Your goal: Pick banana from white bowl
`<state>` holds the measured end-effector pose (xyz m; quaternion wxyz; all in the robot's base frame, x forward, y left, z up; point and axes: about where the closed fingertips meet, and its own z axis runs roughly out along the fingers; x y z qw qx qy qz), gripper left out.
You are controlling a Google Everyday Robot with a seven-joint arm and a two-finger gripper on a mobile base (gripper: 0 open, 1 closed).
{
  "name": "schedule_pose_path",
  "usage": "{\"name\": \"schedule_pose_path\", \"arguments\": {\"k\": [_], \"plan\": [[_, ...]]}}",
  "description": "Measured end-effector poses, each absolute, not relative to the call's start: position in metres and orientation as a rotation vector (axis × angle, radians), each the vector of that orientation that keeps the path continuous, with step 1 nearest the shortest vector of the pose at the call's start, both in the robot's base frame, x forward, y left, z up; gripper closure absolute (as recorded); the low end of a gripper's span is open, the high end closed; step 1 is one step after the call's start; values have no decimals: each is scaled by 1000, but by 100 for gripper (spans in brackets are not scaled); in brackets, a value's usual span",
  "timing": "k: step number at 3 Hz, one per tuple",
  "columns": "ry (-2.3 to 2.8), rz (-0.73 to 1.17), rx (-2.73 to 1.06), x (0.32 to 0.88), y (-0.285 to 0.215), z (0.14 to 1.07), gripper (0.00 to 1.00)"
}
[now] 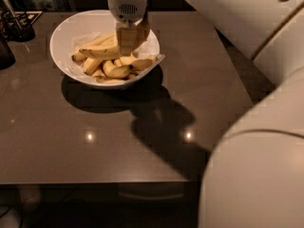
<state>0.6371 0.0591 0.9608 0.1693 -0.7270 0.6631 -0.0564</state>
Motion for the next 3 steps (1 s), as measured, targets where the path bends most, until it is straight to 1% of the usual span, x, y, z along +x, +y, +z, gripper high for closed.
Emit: {"name": "schedule_pose_path", "arguments": {"k": [2, 3], "plan": [[1837, -65, -1962, 592, 43, 972, 100], [1839, -92, -1972, 597, 45, 973, 100]]}}
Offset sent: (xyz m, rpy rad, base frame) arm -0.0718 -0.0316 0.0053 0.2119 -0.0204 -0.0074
